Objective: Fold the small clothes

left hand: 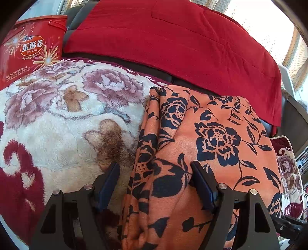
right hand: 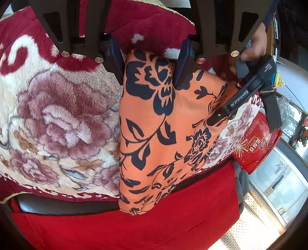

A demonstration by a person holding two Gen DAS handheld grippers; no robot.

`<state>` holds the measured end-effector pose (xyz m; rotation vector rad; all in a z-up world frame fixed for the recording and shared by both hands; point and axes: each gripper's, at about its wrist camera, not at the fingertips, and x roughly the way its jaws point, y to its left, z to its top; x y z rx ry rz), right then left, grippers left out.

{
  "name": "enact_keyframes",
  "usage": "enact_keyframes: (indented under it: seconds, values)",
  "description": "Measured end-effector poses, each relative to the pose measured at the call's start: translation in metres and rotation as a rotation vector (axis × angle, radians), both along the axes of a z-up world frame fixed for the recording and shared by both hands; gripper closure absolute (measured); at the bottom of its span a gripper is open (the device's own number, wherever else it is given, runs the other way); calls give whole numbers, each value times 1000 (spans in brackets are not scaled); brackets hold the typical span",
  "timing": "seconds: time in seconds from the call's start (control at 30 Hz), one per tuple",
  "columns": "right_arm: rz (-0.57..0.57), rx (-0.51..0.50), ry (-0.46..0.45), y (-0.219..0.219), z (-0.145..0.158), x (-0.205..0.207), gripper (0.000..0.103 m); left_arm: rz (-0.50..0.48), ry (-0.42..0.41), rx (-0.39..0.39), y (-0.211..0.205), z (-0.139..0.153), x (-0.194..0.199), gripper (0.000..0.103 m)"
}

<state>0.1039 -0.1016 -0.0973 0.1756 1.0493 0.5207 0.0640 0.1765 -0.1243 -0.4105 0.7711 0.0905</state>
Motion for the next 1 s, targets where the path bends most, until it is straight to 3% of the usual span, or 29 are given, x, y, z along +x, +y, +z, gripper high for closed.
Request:
enact_keyframes:
  seconds: [0.2, 0.33, 0.6, 1.0]
  values:
    - [30, -36, 13, 4, -9, -21, 46, -5, -4, 6, 0, 1, -1, 25]
    - [36, 12, 1, -3, 0, -30, 44, -7, -6, 11, -1, 2, -2, 26]
    - [-1, 76, -24, -18, 12, -25, 41, -12, -13, -4, 1, 5, -7, 26]
    - [-21, 97, -9, -21, 5, -11, 41, -23, -16, 14, -1, 5, -6, 26]
